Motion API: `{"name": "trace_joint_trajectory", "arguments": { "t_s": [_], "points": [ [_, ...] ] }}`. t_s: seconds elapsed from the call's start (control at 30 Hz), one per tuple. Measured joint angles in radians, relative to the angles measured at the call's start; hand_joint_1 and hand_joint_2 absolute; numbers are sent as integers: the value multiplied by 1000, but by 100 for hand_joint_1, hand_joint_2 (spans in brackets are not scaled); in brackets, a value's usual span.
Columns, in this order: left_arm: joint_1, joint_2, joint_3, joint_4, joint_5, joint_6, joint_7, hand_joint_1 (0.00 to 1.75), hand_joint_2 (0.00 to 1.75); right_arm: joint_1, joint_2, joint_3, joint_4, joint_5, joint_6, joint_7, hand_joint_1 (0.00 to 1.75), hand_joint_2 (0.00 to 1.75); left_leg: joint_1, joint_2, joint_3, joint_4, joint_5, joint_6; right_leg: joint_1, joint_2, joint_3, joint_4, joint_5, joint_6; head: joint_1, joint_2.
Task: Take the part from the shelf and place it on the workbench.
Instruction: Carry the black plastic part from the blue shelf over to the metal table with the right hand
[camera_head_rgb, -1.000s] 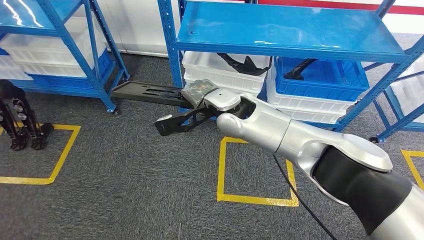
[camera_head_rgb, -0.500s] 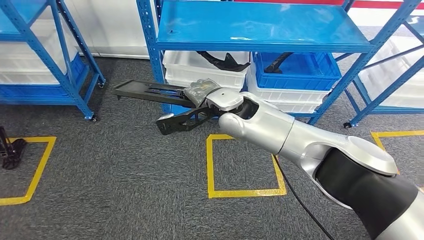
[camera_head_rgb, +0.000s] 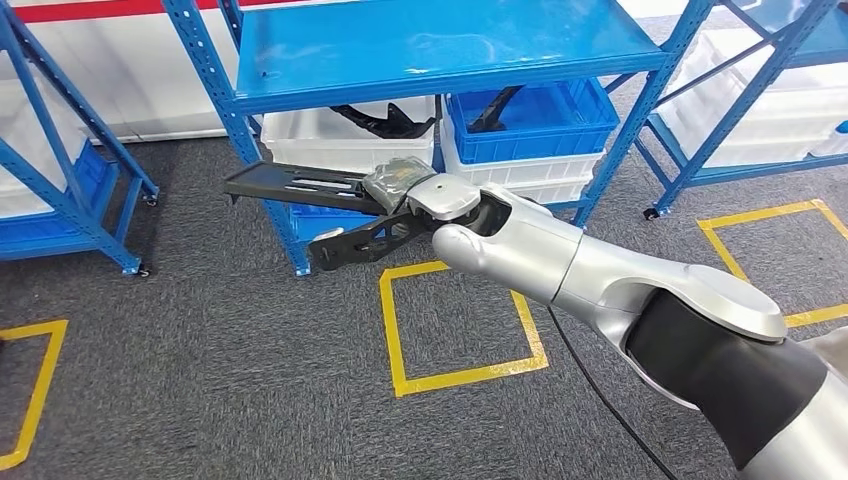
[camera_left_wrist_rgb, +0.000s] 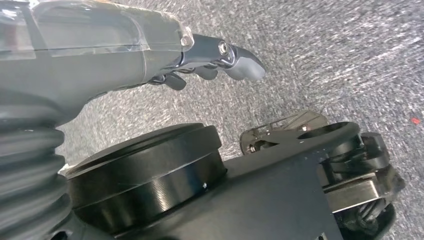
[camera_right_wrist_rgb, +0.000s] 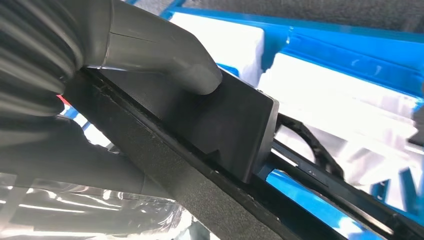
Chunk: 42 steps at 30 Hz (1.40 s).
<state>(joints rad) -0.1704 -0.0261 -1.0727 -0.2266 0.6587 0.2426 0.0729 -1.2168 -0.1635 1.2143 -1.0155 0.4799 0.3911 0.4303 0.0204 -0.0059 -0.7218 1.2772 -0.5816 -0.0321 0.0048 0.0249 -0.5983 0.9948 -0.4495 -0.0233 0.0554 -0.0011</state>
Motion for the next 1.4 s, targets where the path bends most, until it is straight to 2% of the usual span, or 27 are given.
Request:
{"name": "trace_joint_trajectory", "arguments": {
  "t_s": [0.03, 0.1, 0.17, 0.23, 0.3, 0.33, 0.4, 0.43, 0.47, 0.5, 0.53, 0.6, 0.67, 0.73, 0.77, 0.83, 0.9, 0.97, 1.0, 1.07, 1.1, 1.13, 1.2, 1.27, 1.3, 1.33, 1.4],
  "points": [
    [0, 0, 0, 0, 0, 0, 0, 0, 175, 0, 0, 0, 0, 0, 0, 0, 175, 175, 1, -5, 20, -49, 37, 1, -1, 9, 0, 4, -2, 2, -1, 0],
    [1, 1, 0, 0, 0, 0, 0, 0, 175, -3, 1, 0, 0, 0, 2, 0, 175, 175, 7, -47, 74, -168, 93, 4, -3, 26, -6, 17, -10, 9, -5, 0],
    [2, 1, 0, 0, 1, 0, -2, 0, 175, -4, 2, 1, 0, -1, 3, 0, 175, 175, 10, -75, 99, -222, 99, 10, -5, 43, -17, 27, -13, 20, -8, 0],
    [4, 1, 0, 0, 1, 0, -3, 0, 175, -3, 4, 2, 0, -1, 4, -1, 175, 175, 7, -58, 100, -228, 97, 18, -9, 60, -25, 28, -10, 31, -7, 0],
    [6, 1, 0, 0, 2, 0, -5, 0, 175, -4, 4, 2, 0, -2, 5, -1, 175, 175, 9, -35, 105, -234, 98, 29, -9, 41, -38, 49, -25, 42, 0, 0],
    [6, 1, 0, 0, 2, 1, -6, 0, 175, -6, 6, 1, 0, -2, 5, -1, 175, 175, 10, -22, 109, -236, 97, 34, -9, 22, -56, 87, -47, 48, 6, 0],
    [8, 1, 0, 0, 4, 7, -9, 0, 175, -6, 8, 3, 0, -4, 6, -1, 175, 175, 9, 7, 113, -236, 93, 40, -11, -11, -118, 211, -103, 58, 17, 0],
    [9, 1, 0, 0, 5, 11, -11, 0, 175, -5, 10, 5, 0, -6, 7, -1, 175, 175, 8, 21, 115, -236, 91, 41, -13, -17, -146, 267, -121, 60, 20, 0],
    [9, 1, 0, 0, 5, 14, -12, 0, 175, -4, 10, 6, 0, -8, 9, -1, 175, 175, 7, 34, 116, -236, 88, 41, -14, -20, -162, 295, -122, 61, 22, 0],
    [9, 1, 0, 0, 6, 17, -13, 0, 175, -5, 10, 7, 0, -10, 11, -1, 175, 175, 7, 45, 118, -236, 86, 40, -14, -22, -160, 287, -105, 60, 26, 0],
    [9, 0, 0, 0, 6, 19, -13, 0, 175, -6, 9, 8, 1, -10, 12, -1, 175, 175, 7, 55, 121, -236, 84, 38, -14, -25, -140, 244, -73, 56, 30, 0],
    [7, -3, 2, 0, 8, 22, -15, 0, 175, -14, 8, 7, 1, -11, 12, 0, 175, 175, 3, 74, 128, -237, 78, 32, -7, -44, -75, 115, -11, 45, 37, 0],
    [5, -5, 6, 0, 12, 23, -17, 0, 175, -24, 8, 7, 1, -14, 13, 0, 175, 175, -1, 89, 130, -237, 74, 25, 2, -63, -37, 37, 6, 33, 37, 0],
    [2, -7, 9, 0, 16, 23, -17, 0, 175, -29, 8, 7, 2, -17, 13, 0, 175, 175, -2, 102, 133, -240, 72, 16, 6, -58, -34, 26, 0, 25, 34, 0],
    [-1, -7, 9, 0, 17, 23, -17, 0, 175, -30, 8, 7, 3, -19, 13, 0, 175, 175, 0, 95, 135, -239, 68, 10, 5, -53, -31, 22, 1, 20, 32, 0],
    [-6, -7, 14, 0, 18, 22, -18, 0, 175, -38, 10, 7, 7, -20, 13, -2, 175, 175, 2, 46, 118, -199, 39, 3, 0, -44, -26, 12, 5, 9, 26, 0],
    [-6, -6, 18, 0, 18, 22, -17, 0, 175, -44, 15, 8, 10, -22, 12, -4, 175, 175, 2, 1, 59, -85, -16, 0, -1, -33, -23, 8, 6, 2, 12, 0],
    [-2, -4, 22, 0, 19, 22, -17, 0, 175, -41, 19, 10, 13, -26, 11, -8, 175, 175, 0, -1, -2, 15, -41, -1, 2, -15, -23, 11, 4, -2, 2, 0],
    [0, -3, 23, 0, 19, 22, -17, 0, 175, -40, 19, 10, 15, -29, 10, -10, 175, 175, -1, 0, -12, 20, -25, 0, 3, -5, -23, 13, 2, -3, 0, 0],
    [2, -1, 25, 0, 20, 22, -19, 0, 175, -40, 19, 10, 19, -33, 8, -12, 175, 175, 1, -14, 16, -73, 53, 2, 2, 14, -22, 21, -4, 0, -2, 0],
    [2, 0, 26, 0, 20, 22, -20, 0, 175, -42, 19, 10, 21, -36, 7, -12, 175, 175, 4, -38, 40, -130, 85, 4, 2, 23, -25, 28, -8, 4, -4, 0],
    [2, 1, 26, 0, 21, 22, -21, 0, 175, -43, 19, 9, 23, -38, 7, -12, 175, 175, 7, -60, 61, -180, 104, 7, 1, 32, -28, 35, -12, 8, -6, 0],
    [4, 3, 26, 0, 22, 22, -21, 0, 175, -43, 20, 9, 26, -40, 6, -12, 175, 175, 8, -84, 77, -214, 103, 14, -4, 51, -37, 40, -13, 19, -6, 0],
    [6, 4, 27, 0, 23, 22, -21, 0, 175, -42, 20, 8, 29, -40, 5, -13, 175, 175, 6, -62, 83, -223, 103, 23, -9, 69, -41, 38, -12, 31, -6, 0],
    [6, 5, 27, 0, 23, 22, -21, 0, 175, -44, 20, 8, 31, -40, 4, -13, 175, 175, 7, -49, 88, -227, 103, 29, -8, 63, -45, 46, -18, 36, -4, 0],
    [5, 5, 28, 0, 23, 22, -21, 0, 175, -46, 19, 7, 32, -40, 4, -13, 175, 175, 9, -35, 94, -231, 103, 34, -7, 48, -57, 71, -33, 42, 1, 0],
    [6, 6, 30, 0, 23, 22, -21, 0, 175, -49, 20, 8, 33, -40, 3, -13, 175, 175, 10, -6, 103, -235, 98, 42, -7, 4, -111, 178, -82, 54, 13, 0]
  ]
}}
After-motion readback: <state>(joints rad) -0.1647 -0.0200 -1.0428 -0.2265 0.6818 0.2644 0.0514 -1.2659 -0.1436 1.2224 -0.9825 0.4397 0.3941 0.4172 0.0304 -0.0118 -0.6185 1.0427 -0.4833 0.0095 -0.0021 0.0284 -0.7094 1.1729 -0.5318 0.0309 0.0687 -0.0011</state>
